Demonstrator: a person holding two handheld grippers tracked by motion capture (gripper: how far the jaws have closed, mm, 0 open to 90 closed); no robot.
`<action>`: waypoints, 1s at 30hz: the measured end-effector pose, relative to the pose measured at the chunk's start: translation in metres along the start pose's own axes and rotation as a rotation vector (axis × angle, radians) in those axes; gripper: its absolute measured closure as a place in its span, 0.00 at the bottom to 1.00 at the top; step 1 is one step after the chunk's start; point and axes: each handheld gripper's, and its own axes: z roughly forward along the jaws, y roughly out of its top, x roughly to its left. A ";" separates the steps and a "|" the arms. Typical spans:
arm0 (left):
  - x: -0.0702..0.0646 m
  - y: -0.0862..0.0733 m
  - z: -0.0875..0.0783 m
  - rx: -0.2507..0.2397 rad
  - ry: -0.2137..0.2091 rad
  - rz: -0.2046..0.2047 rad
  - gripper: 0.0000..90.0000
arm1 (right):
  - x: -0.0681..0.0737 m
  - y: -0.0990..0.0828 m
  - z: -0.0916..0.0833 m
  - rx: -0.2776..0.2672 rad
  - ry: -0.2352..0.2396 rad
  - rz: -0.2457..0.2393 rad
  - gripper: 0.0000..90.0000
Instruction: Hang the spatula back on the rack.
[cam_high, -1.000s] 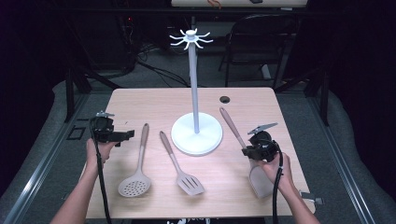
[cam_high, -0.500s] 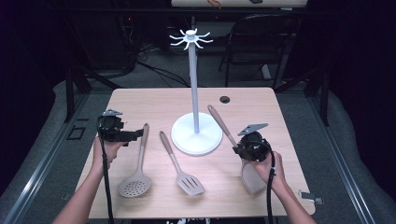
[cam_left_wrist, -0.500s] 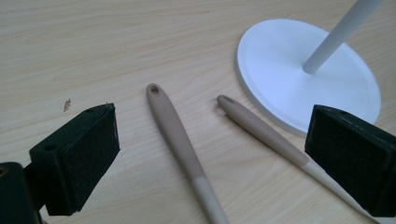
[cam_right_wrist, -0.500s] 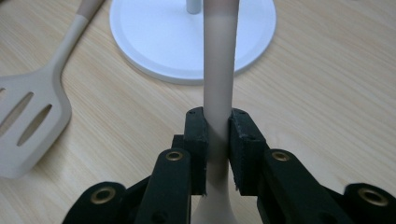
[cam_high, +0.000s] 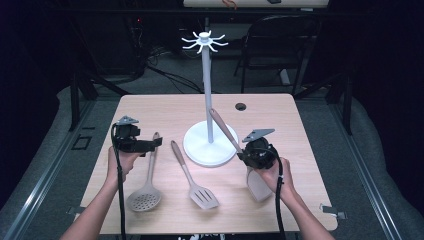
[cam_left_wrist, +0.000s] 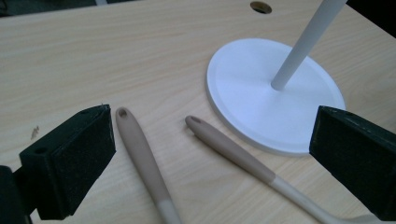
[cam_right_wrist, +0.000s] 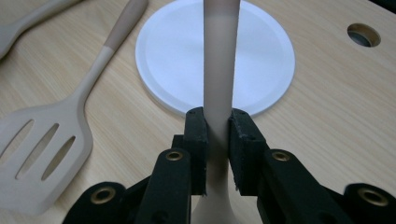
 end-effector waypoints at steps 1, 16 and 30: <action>-0.002 0.002 0.000 -0.012 -0.008 -0.003 0.00 | 0.001 0.002 0.001 -0.003 0.003 0.000 0.88; -0.044 0.012 0.019 -0.026 -0.139 0.033 0.00 | 0.010 0.018 0.013 -0.031 0.015 -0.022 0.87; -0.079 0.025 0.034 -0.054 -0.262 0.026 0.02 | 0.018 0.033 0.023 -0.060 0.034 -0.039 0.87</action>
